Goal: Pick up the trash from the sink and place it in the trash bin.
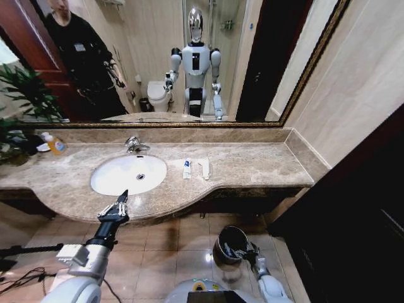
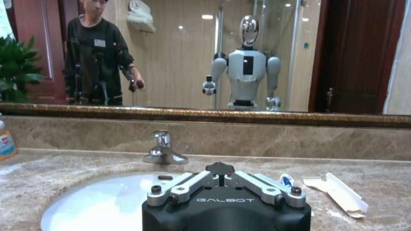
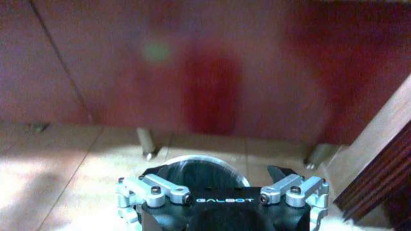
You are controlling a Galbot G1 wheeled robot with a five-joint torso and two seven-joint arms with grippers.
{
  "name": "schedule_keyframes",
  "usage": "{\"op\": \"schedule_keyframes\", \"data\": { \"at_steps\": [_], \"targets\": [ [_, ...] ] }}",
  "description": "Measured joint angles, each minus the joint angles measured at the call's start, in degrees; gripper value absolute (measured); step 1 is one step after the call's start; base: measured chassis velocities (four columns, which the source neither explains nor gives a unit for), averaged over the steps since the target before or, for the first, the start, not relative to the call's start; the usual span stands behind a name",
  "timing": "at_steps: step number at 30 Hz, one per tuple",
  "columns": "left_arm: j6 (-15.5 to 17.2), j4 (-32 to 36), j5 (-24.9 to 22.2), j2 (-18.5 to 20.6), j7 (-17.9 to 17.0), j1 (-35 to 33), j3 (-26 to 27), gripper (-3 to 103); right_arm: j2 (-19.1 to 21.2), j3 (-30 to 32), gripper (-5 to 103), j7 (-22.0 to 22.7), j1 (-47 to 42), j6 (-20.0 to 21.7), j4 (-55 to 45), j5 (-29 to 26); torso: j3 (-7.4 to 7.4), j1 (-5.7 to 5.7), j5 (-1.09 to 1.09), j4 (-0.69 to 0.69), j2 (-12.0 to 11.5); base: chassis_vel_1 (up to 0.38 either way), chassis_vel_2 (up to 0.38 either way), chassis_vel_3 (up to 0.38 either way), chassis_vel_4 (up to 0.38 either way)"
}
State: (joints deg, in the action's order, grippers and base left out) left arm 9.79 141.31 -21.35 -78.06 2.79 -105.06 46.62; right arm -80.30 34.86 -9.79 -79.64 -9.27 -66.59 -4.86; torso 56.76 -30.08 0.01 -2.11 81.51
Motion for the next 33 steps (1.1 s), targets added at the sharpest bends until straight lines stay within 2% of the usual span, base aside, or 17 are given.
{"op": "schedule_keyframes", "data": {
  "at_steps": [2,6,10,14,15,18,23,27,33],
  "targets": [
    [0.0,0.0,0.0,0.0,0.0,0.0,0.0,0,0.58,0.09,100,0.34,-1.53,0.95,-3.43,-1.92,0.0,0.0,-0.01,0.0,0.0,0.0,0.0,0.0,0.0],
    [0.0,0.0,0.0,0.0,0.0,0.0,0.0,0,2.61,0.69,100,2.44,-8.45,6.09,-18.39,-11.13,0.0,0.0,-0.01,0.0,0.0,0.0,0.0,0.0,0.0],
    [0.0,0.0,0.0,0.0,0.0,0.0,0.0,0,3.73,1.47,100,4.52,-11.86,6.66,-25.85,-13.46,-0.01,0.0,-0.01,0.0,0.0,0.0,0.0,0.0,0.0],
    [0.0,0.0,0.0,0.0,0.0,0.0,0.0,0,6.8,3.25,100,5.83,-18.32,9.29,-39.25,-17.39,0.0,0.0,-0.02,0.01,0.0,0.0,0.0,0.0,0.0],
    [0.0,0.0,0.0,0.0,0.0,0.0,0.0,0,6.8,3.25,100,5.83,-18.32,9.29,-39.25,-17.39,0.0,0.0,-0.02,0.01,0.0,0.0,0.0,0.0,0.0],
    [0.0,0.0,0.0,0.0,0.0,0.0,0.0,0,7.93,4.14,100,7.1,-20.66,11.02,-47.32,-19.14,0.0,0.0,-0.02,0.0,0.0,0.0,0.0,0.0,0.0],
    [0.0,0.0,0.0,0.0,0.0,0.0,0.0,0,7.81,4.11,100,8.97,-20.48,14.37,-53.84,-19.32,0.0,0.0,-0.02,0.0,0.0,0.0,0.0,0.0,0.0],
    [0.0,0.0,0.0,0.0,0.0,0.0,0.0,0,7.45,1.48,100,10.63,-14.58,20.61,-58.52,-18.35,0.0,0.0,-0.01,0.0,0.0,0.0,0.0,0.0,0.0],
    [0.0,0.0,0.0,0.0,0.0,0.0,0.0,0,8.43,-1.27,100,9.62,-8.27,24.06,-58.82,-17.16,0.0,-0.01,-0.01,-0.01,0.0,0.0,0.0,0.0,0.0]
  ]
}}
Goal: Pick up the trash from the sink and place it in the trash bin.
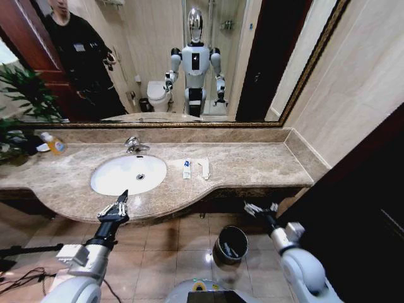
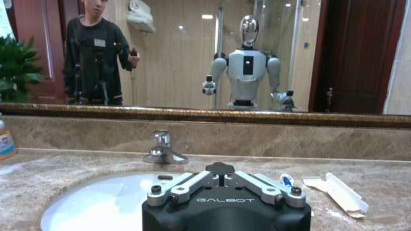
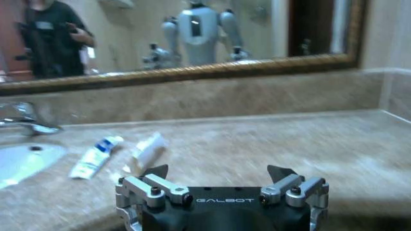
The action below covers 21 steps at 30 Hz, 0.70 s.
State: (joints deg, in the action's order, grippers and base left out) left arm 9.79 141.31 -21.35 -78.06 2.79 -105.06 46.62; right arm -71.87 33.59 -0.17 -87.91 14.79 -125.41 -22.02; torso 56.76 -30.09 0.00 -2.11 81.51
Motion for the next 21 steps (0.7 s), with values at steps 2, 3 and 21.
{"op": "schedule_keyframes", "data": {
  "at_steps": [2,3,21],
  "targets": [
    [0.0,0.0,0.0,0.0,0.0,0.0,0.0,0,0.28,-1.86,100,-1.04,3.25,0.73,1.25,1.15,0.0,0.0,0.0,0.01,0.0,0.0,0.0,0.0,0.0],
    [0.0,0.0,0.0,0.0,0.0,0.0,0.0,0,0.28,-1.86,100,-1.04,3.25,0.73,1.25,1.15,0.0,0.0,0.0,0.01,0.0,0.0,0.0,0.0,0.0],
    [0.0,0.0,0.0,0.0,0.0,0.0,0.0,0,-2.04,-14.59,100,0.91,23.81,4.1,15.21,1.91,0.0,0.0,-0.01,0.0,0.0,0.0,0.0,0.0,0.0]
  ]
}}
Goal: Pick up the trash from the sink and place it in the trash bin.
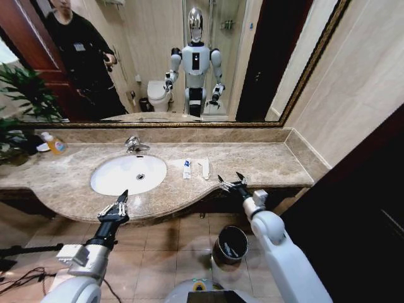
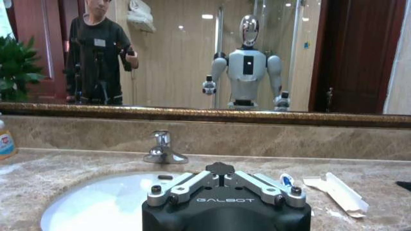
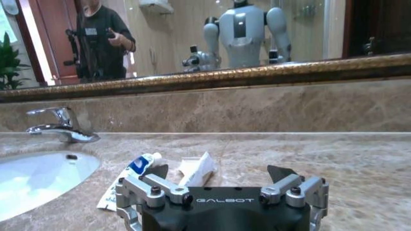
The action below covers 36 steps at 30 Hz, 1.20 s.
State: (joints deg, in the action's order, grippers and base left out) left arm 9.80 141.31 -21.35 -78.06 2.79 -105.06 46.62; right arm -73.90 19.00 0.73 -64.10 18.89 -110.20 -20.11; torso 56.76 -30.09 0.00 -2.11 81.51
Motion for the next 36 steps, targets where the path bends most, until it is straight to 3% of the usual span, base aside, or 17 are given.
{"op": "schedule_keyframes", "data": {
  "at_steps": [18,24,27,29,36],
  "targets": [
    [0.0,0.0,0.0,0.0,0.0,0.0,0.0,0,-4.25,-7.82,100,1.74,9.39,0.97,12.05,0.59,0.0,0.01,0.0,0.0,0.0,0.0,0.0,0.0,0.0],
    [0.0,0.0,0.0,0.0,0.0,0.0,0.0,0,-5.13,-8.18,85,2.06,10.7,0.77,14.22,0.7,-0.01,0.0,-0.01,0.0,0.0,0.0,0.0,0.0,0.0],
    [0.0,0.0,0.0,0.0,0.0,0.0,0.0,0,-5.63,-8.19,68,2.14,11.11,0.5,15.23,1.04,0.0,0.01,-0.01,0.0,0.0,0.0,0.0,0.0,0.0],
    [0.0,0.0,0.0,0.0,0.0,0.0,0.0,0,-5.76,-8.19,68,2.15,11.19,0.37,15.48,1.31,0.0,0.01,-0.01,0.0,0.0,0.0,0.0,0.0,0.0],
    [0.0,0.0,0.0,0.0,0.0,0.0,0.0,0,-6.15,-8.06,36,2.15,11.01,-0.47,16.11,2.85,-0.01,0.01,-0.01,0.0,0.0,0.0,0.0,0.0,0.0]
  ]
}}
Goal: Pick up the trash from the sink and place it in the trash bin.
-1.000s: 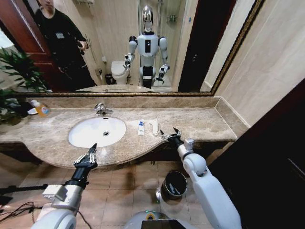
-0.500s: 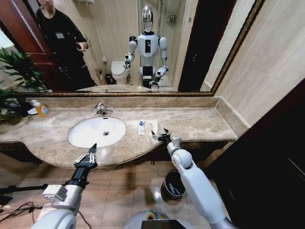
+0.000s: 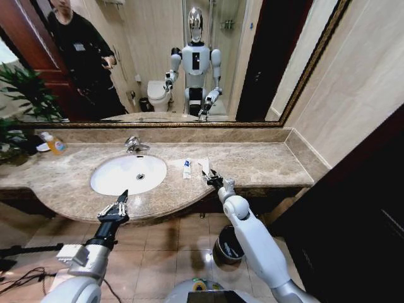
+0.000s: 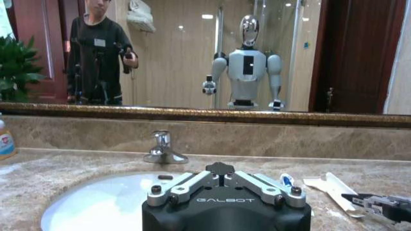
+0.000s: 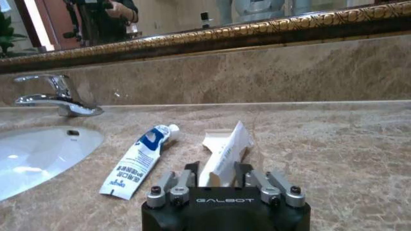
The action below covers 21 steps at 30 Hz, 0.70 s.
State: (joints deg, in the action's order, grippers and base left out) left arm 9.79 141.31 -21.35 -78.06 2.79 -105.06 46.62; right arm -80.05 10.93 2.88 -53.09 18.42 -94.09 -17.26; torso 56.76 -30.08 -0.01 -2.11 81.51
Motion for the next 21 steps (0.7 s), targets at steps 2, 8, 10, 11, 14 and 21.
{"op": "schedule_keyframes", "data": {
  "at_steps": [2,8,10,11,14,21],
  "targets": [
    [0.0,0.0,0.0,0.0,0.0,0.0,0.0,0,0.01,0.11,30,-0.07,-0.38,-0.64,0.1,0.52,0.0,0.0,0.01,0.0,0.0,0.0,0.0,0.0,0.0],
    [0.0,0.0,0.0,0.0,0.0,0.0,0.0,0,-0.17,0.2,9,-0.24,-1.0,-1.46,0.23,1.34,0.0,0.0,0.01,0.0,0.0,0.0,0.0,0.0,0.0],
    [0.0,0.0,0.0,0.0,0.0,0.0,0.0,0,-0.21,0.2,1,-0.26,-1.21,-1.51,0.13,1.52,0.0,0.0,0.01,0.0,0.0,0.0,0.0,0.0,0.0],
    [0.0,0.0,0.0,0.0,0.0,0.0,0.0,0,-0.21,0.2,1,-0.26,-1.21,-1.51,0.13,1.52,0.0,0.0,0.01,0.0,0.0,0.0,0.0,0.0,0.0],
    [0.0,0.0,0.0,0.0,0.0,0.0,0.0,0,-0.09,0.17,0,-0.25,-1.38,-1.59,-0.26,1.56,0.0,0.0,0.01,0.0,0.0,0.0,0.0,0.0,0.0],
    [0.0,0.0,0.0,0.0,0.0,0.0,0.0,0,0.46,0.42,0,-0.23,-1.88,-1.61,-1.31,1.53,0.0,0.0,0.01,0.0,0.01,0.0,0.0,0.0,0.0]
  ]
}}
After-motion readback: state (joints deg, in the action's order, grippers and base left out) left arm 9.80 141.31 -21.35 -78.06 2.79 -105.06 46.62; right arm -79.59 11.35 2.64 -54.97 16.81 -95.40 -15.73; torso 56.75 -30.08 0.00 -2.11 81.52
